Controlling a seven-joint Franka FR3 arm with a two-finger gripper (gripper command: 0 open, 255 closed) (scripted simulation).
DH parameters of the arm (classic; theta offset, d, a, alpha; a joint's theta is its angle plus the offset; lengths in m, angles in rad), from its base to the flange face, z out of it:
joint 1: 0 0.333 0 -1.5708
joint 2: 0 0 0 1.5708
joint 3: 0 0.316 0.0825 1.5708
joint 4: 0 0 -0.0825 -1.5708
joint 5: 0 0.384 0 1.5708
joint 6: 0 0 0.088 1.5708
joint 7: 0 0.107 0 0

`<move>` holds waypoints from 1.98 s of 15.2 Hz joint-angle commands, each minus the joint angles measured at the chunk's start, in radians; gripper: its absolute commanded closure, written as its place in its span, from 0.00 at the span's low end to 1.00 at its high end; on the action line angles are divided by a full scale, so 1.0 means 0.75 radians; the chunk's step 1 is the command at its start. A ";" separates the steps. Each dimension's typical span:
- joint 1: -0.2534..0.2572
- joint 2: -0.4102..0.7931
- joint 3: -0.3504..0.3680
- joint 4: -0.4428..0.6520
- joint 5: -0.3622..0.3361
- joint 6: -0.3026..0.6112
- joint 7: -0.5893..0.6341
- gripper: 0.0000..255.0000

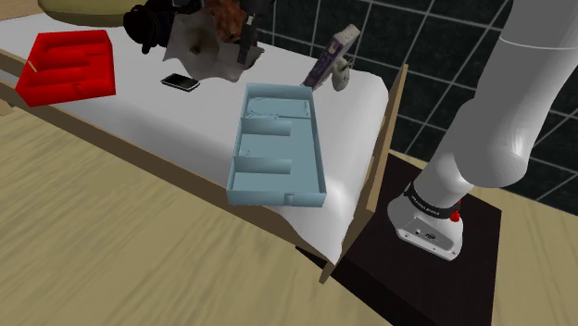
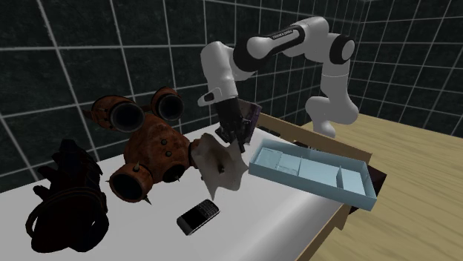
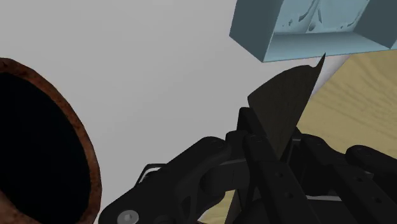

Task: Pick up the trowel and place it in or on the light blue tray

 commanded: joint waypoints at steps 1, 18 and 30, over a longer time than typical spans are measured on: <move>-0.001 -0.007 -0.001 0.027 -0.005 -0.030 0.016 1.00; 0.054 -0.407 0.034 -0.299 -0.077 -0.040 0.141 1.00; 0.088 -1.030 0.172 -0.874 -0.099 0.005 0.330 1.00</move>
